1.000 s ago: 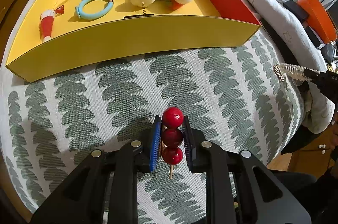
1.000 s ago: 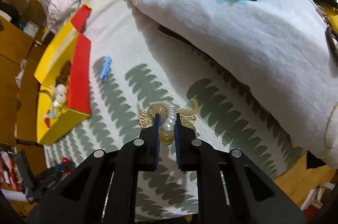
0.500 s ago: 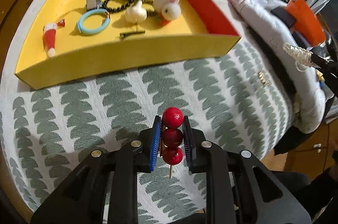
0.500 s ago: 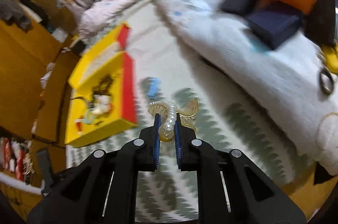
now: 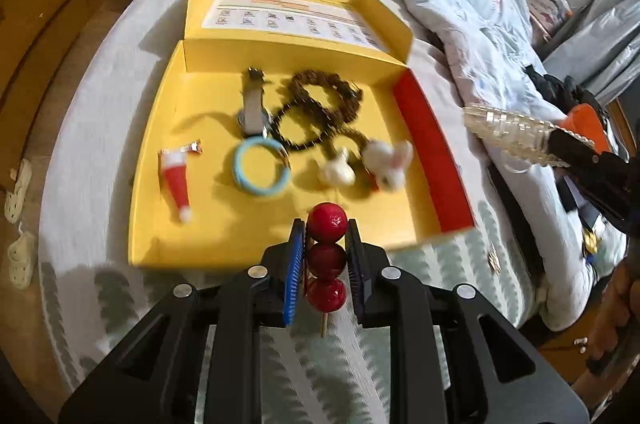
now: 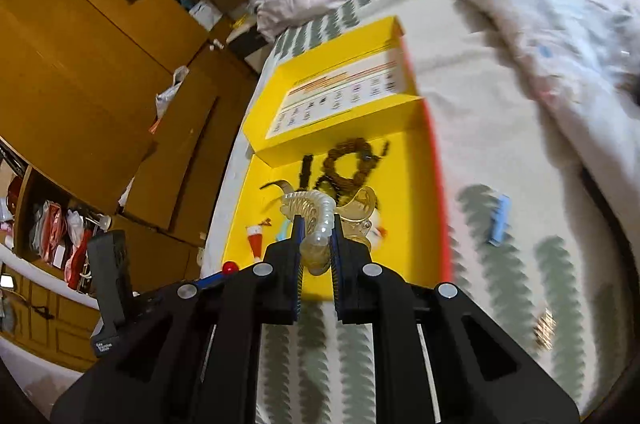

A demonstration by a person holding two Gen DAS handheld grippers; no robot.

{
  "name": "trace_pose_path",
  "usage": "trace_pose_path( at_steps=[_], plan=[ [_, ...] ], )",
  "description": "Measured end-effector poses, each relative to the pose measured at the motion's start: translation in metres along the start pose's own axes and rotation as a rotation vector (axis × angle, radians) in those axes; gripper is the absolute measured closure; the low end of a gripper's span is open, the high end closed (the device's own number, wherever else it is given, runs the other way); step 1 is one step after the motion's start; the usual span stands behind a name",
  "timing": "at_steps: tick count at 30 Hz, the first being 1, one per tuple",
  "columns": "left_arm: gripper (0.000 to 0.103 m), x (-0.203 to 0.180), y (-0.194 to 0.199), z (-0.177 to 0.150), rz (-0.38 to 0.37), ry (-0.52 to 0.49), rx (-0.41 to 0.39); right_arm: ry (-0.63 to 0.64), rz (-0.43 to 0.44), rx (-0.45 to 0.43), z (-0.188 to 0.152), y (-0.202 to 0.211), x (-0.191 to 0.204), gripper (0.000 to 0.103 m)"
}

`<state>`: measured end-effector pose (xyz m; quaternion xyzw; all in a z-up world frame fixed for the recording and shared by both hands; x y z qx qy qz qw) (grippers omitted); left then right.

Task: Organize jewelry
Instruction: 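Carry the bead stick and hair claw into the yellow box with both tools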

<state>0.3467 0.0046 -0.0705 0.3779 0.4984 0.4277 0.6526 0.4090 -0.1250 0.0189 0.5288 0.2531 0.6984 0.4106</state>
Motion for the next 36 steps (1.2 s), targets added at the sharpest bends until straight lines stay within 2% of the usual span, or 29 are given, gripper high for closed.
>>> trace_pose_path(
  at_steps=[3, 8, 16, 19, 23, 30, 36],
  plan=[
    [0.082, 0.012, -0.015, 0.017, 0.012, 0.013, 0.031, -0.009, 0.025, 0.048, 0.021, -0.038, 0.004, 0.09],
    [0.082, 0.028, -0.043, 0.034, 0.021, 0.039, 0.09, -0.054, 0.058, 0.094, 0.045, -0.08, -0.012, 0.09],
    [0.082, 0.046, -0.063, 0.045, 0.06, 0.037, 0.127, -0.121, 0.115, 0.151, 0.06, -0.128, -0.039, 0.09],
    [0.082, 0.059, -0.071, 0.043, 0.083, 0.056, 0.144, -0.14, 0.111, 0.158, 0.06, -0.139, -0.047, 0.09],
    [0.082, 0.068, -0.073, 0.044, 0.132, 0.053, 0.125, -0.156, 0.11, 0.175, 0.058, -0.151, -0.054, 0.09],
    [0.082, 0.073, -0.075, 0.036, 0.14, 0.052, 0.138, -0.188, 0.13, 0.181, 0.058, -0.159, -0.064, 0.09],
    [0.082, 0.074, -0.059, 0.032, 0.142, 0.048, 0.104, -0.197, 0.14, 0.176, 0.057, -0.159, -0.068, 0.088]
  ],
)
Point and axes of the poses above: each gripper's, at about its wrist camera, not at the fingertips, and y roughly against the way its jaws point, x to its left, z to its top, the point moved 10 cm from there along -y, roughly the way its jaws point, and after that the axes turned 12 degrees about x, right-handed, at the moved point
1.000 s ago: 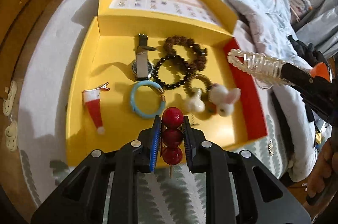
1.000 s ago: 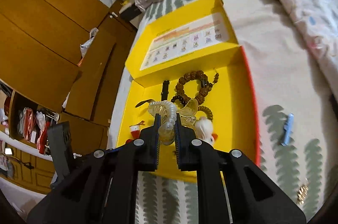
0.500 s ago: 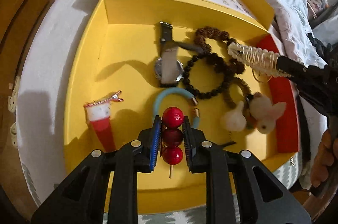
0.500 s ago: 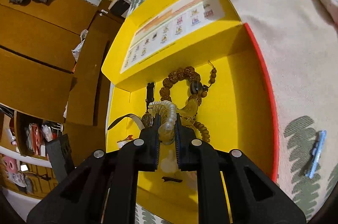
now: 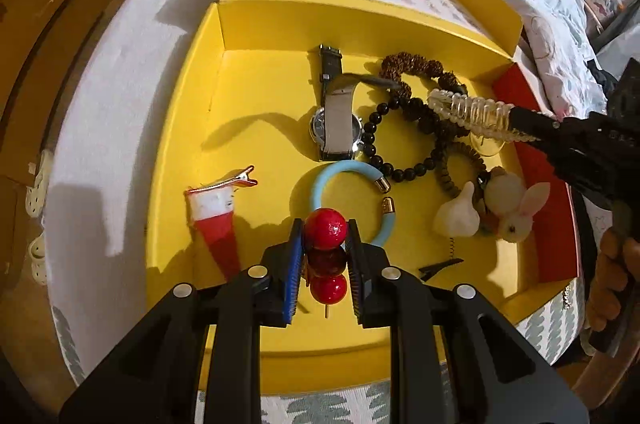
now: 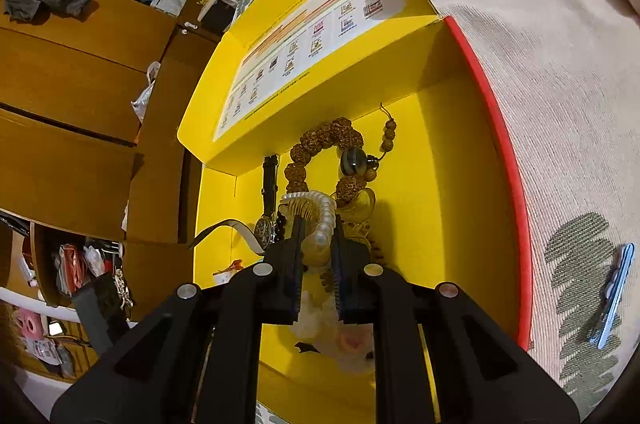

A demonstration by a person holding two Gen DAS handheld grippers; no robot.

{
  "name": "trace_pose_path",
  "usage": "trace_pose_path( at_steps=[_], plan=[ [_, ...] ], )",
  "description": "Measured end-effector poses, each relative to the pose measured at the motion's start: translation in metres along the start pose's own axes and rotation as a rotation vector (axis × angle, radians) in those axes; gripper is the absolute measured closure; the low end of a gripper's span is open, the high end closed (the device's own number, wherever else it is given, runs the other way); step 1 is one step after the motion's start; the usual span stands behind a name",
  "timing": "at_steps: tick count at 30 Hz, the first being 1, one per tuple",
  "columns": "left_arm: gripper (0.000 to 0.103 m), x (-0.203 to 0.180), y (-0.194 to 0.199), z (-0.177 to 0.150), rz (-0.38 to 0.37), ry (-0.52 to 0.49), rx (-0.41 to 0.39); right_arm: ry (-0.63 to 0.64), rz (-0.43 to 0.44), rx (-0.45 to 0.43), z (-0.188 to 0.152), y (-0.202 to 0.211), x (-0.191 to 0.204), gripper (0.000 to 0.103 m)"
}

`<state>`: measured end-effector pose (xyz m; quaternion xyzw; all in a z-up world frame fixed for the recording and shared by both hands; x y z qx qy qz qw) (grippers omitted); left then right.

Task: Organize jewelry
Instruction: 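Carry the bead stick and hair claw into the yellow box with both tools, then open both tools to release the bead stick and hair claw in the box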

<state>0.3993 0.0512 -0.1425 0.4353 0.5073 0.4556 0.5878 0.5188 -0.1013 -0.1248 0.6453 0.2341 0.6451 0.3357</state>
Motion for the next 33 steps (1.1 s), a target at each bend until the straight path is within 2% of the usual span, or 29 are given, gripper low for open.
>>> trace_pose_path(
  at_steps=[5, 9, 13, 14, 17, 18, 22, 26, 33],
  plan=[
    [0.082, 0.007, -0.009, -0.002, 0.007, 0.019, 0.027, -0.002, -0.022, -0.002, -0.002, 0.0, -0.003, 0.081],
    [0.079, 0.009, -0.012, -0.004, 0.019, 0.015, 0.029, 0.011, -0.043, -0.005, -0.003, 0.004, -0.001, 0.08],
    [0.047, 0.01, -0.006, 0.001, 0.018, 0.026, 0.001, 0.043, -0.112, -0.042, -0.003, 0.015, 0.005, 0.077],
    [0.044, 0.01, -0.003, 0.002, 0.019, 0.027, -0.009, 0.057, -0.131, -0.051, -0.003, 0.018, 0.007, 0.073],
    [0.044, 0.013, 0.005, 0.004, 0.015, 0.029, -0.026, 0.098, -0.196, -0.078, -0.006, 0.027, 0.013, 0.053],
    [0.044, 0.013, 0.007, 0.004, 0.009, 0.032, -0.028, 0.111, -0.213, -0.087, -0.007, 0.031, 0.015, 0.052],
    [0.044, 0.012, 0.019, 0.004, -0.017, 0.032, -0.045, 0.169, -0.268, -0.137, -0.016, 0.054, 0.03, 0.052],
    [0.041, 0.01, 0.033, -0.003, -0.04, 0.022, -0.073, 0.244, -0.269, -0.183, -0.03, 0.082, 0.051, 0.052],
    [0.038, -0.001, 0.057, -0.02, -0.063, -0.003, -0.128, 0.337, -0.351, -0.264, -0.066, 0.126, 0.058, 0.041]
  ],
)
Point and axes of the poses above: each gripper's, at about its wrist camera, not at the fingertips, and y roughly against the way its jaws point, x to its left, z to its top, the point moved 10 cm from there along -y, roughly the way its jaws point, and after that the axes turned 12 degrees about x, right-handed, at the moved point
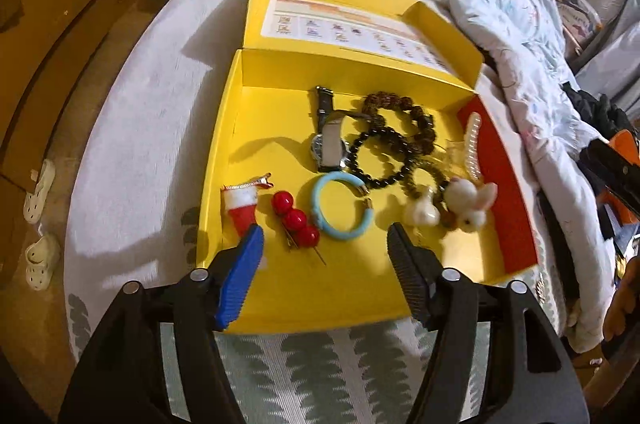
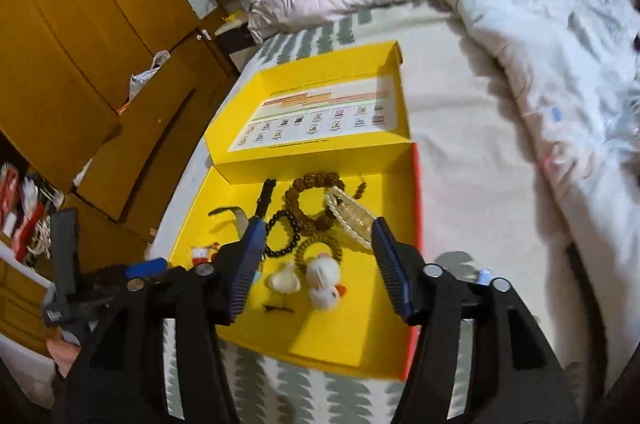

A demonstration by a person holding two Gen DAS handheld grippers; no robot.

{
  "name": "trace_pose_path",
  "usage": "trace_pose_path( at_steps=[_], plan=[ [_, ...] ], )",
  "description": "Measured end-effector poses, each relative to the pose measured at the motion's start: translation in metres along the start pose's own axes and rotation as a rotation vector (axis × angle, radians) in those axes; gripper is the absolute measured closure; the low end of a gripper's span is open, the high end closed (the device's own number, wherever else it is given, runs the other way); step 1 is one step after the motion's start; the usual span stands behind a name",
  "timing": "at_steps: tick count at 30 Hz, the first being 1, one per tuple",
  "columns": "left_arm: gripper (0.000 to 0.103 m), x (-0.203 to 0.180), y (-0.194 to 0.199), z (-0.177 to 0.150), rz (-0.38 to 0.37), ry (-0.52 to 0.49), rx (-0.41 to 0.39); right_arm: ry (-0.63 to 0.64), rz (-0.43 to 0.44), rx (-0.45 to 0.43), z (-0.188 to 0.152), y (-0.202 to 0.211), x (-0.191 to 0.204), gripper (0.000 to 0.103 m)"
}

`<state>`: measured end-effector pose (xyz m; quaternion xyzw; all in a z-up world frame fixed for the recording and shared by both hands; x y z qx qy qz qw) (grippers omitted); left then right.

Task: Organize jewelry
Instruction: 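Open both tools to release the bead stick and hair claw in the box, then move the left tool to the blue hair clip while the right tool approaches the gold pendant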

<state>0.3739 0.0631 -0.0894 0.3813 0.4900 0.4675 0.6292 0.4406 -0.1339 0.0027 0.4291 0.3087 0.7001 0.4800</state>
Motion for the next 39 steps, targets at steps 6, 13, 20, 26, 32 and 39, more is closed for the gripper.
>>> trace_pose_path(
  at_steps=[6, 13, 20, 26, 32, 39],
  plan=[
    [0.037, -0.02, 0.01, -0.013, -0.021, -0.036, -0.025, 0.059, -0.13, -0.032, -0.036, 0.046, -0.024, 0.029],
    [0.034, -0.045, 0.014, -0.028, -0.019, -0.091, -0.043, -0.002, -0.241, 0.036, -0.119, 0.058, -0.096, 0.012],
    [0.034, -0.08, 0.01, -0.049, -0.025, -0.171, -0.037, -0.11, -0.305, 0.232, -0.18, 0.028, -0.147, 0.012],
    [0.034, -0.142, 0.005, -0.047, -0.082, -0.249, -0.021, -0.164, -0.232, 0.177, -0.174, 0.035, -0.152, 0.014],
    [0.034, -0.233, -0.01, -0.021, -0.091, -0.36, -0.003, -0.211, -0.194, 0.217, -0.179, 0.023, -0.165, 0.021],
    [0.034, -0.31, -0.067, 0.012, -0.061, -0.454, 0.101, -0.245, -0.155, 0.239, -0.181, 0.012, -0.177, 0.023]
  ],
)
Point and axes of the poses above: each gripper's, at about its wrist camera, not at the fingertips, and y roughly against the way its jaws point, x to its left, z to its top, the point moved 10 cm from there along -y, roughly the way its jaws point, and after that the axes turned 12 degrees about x, right-handed, at the moved point
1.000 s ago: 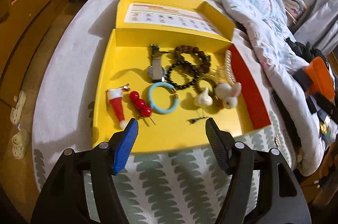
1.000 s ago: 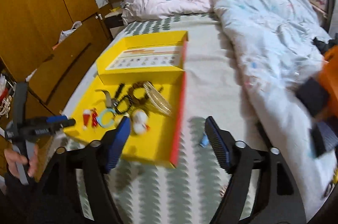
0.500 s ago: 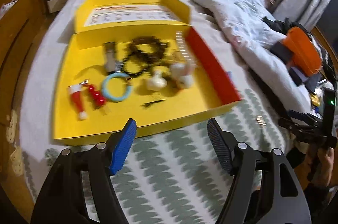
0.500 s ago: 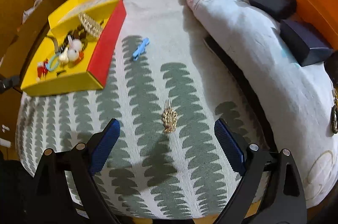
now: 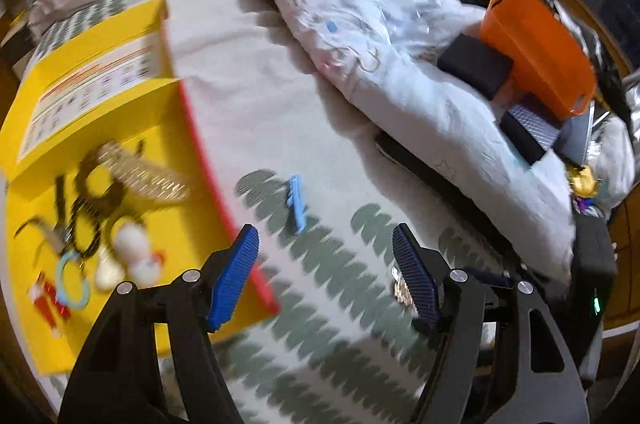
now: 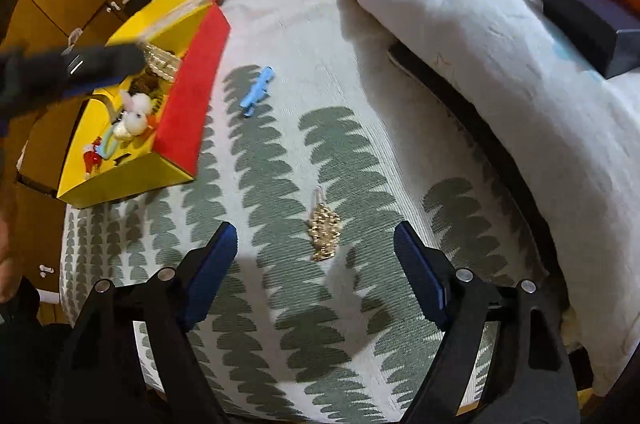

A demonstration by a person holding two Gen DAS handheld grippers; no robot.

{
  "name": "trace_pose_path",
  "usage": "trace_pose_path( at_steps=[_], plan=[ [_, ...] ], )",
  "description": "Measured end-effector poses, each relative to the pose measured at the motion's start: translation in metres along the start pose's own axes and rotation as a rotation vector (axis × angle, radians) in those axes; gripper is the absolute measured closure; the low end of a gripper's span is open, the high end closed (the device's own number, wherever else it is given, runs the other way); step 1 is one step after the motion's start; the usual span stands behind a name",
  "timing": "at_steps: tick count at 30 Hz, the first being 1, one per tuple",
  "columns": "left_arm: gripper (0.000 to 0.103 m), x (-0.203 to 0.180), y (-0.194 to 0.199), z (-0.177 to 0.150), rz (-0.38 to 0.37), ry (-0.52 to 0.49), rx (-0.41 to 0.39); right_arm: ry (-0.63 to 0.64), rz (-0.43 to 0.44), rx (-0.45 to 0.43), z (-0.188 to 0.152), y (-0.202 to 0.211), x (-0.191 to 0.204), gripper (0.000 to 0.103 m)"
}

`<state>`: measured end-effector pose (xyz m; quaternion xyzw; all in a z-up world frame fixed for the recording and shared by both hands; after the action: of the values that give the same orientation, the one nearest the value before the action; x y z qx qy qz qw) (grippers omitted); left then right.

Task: Organize jewelry
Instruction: 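Move the left tool to the blue hair clip while the right tool approaches the gold pendant, then grasp the blue hair clip with the left tool while the right tool grasps the gold pendant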

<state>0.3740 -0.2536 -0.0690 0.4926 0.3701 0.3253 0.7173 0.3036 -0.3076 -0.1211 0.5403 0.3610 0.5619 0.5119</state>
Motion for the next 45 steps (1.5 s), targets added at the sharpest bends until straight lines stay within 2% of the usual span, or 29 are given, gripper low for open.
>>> trace_pose_path(
  at_steps=[7, 13, 17, 20, 24, 26, 31, 35, 39, 43, 45],
  plan=[
    [0.034, -0.004, -0.046, 0.023, -0.018, -0.002, 0.081, 0.029, 0.012, 0.01, 0.007, -0.009, 0.006, 0.024],
    [0.034, 0.009, -0.076, 0.028, 0.053, 0.026, 0.139, 0.042, -0.006, 0.029, 0.012, -0.022, 0.009, 0.028],
    [0.035, 0.017, -0.093, 0.023, 0.063, 0.05, 0.177, 0.055, -0.024, 0.052, 0.015, -0.032, 0.014, 0.031],
    [0.035, 0.016, -0.094, 0.024, 0.085, 0.039, 0.166, 0.056, -0.033, 0.071, 0.015, -0.039, 0.015, 0.033],
    [0.037, 0.01, -0.096, 0.022, 0.068, 0.039, 0.173, 0.038, -0.037, 0.101, 0.012, -0.049, 0.013, 0.042],
    [0.038, 0.009, -0.096, 0.021, 0.075, 0.035, 0.173, 0.024, -0.034, 0.109, 0.011, -0.051, 0.011, 0.043],
    [0.04, 0.007, -0.097, 0.019, 0.103, 0.022, 0.17, 0.025, -0.034, 0.107, 0.01, -0.051, 0.01, 0.044],
    [0.051, 0.006, -0.095, 0.017, 0.123, 0.019, 0.174, 0.025, -0.03, 0.104, 0.012, -0.05, 0.009, 0.044],
    [0.051, -0.003, -0.095, 0.02, 0.122, 0.001, 0.172, 0.028, -0.027, 0.098, 0.012, -0.046, 0.006, 0.044],
    [0.051, -0.002, -0.104, 0.017, 0.154, 0.011, 0.198, 0.035, -0.038, 0.101, 0.015, -0.048, 0.005, 0.044],
    [0.055, 0.001, -0.111, 0.017, 0.161, 0.024, 0.215, 0.037, -0.039, 0.102, 0.015, -0.049, 0.007, 0.044]
  ],
)
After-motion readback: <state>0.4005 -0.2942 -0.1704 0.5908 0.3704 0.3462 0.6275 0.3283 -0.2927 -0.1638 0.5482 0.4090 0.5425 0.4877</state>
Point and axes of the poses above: each gripper's, at about its wrist camera, not at the fingertips, and y roughly against the way its jaws point, x to its left, z to its top, the point moved 10 cm from there along -y, roughly the way its jaws point, and after that the axes turned 12 degrees about x, right-handed, at the moved point
